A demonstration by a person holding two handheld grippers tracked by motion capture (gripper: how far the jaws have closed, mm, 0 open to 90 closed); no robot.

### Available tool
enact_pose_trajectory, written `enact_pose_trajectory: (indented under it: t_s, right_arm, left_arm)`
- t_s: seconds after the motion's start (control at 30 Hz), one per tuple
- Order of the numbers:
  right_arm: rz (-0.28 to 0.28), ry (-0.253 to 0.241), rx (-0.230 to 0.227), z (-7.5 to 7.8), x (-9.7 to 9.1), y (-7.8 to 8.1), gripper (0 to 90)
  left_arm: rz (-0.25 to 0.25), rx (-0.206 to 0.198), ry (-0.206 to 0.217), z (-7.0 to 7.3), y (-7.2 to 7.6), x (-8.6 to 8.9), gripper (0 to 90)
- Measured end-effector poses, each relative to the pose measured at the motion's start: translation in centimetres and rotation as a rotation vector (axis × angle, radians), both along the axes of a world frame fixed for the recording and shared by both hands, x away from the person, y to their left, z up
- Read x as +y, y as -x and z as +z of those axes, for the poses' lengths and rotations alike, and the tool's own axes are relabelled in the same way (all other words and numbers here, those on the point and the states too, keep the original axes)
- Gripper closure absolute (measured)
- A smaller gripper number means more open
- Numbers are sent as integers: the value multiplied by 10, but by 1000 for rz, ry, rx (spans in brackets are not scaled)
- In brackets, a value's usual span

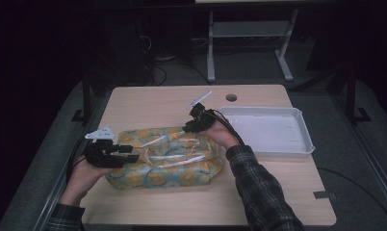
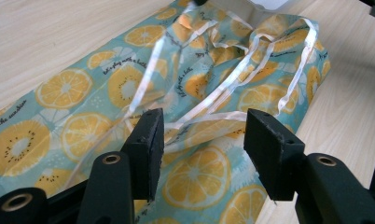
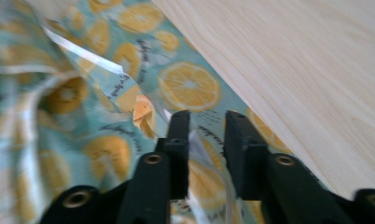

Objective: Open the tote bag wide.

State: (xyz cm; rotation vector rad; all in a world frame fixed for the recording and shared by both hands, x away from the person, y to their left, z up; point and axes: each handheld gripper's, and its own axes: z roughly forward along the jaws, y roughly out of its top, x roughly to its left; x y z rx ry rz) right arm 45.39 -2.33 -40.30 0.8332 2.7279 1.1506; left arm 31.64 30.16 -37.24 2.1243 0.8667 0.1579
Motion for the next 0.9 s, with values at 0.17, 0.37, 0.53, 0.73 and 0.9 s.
enact_pose_trajectory:
  t_s: [0.17,0.37,0.53,0.73,0.9]
  right_arm:
    - [44,-31,-2,17,-13,21,611]
    - [115,-66,1,25,-36,52,576]
    - [173,-84,24,20,-51,72,545]
    - [217,-112,52,12,-61,91,500]
    - [252,-79,59,2,-59,97,483]
  left_arm:
    - [-3,5,-7,0,0,-6,472]
    - [-17,7,-9,-3,-1,-15,463]
    - [-34,13,-18,-5,-2,-18,456]
    - [-45,23,-23,-8,-3,-21,449]
    - [-49,37,-30,-12,-5,-25,426]
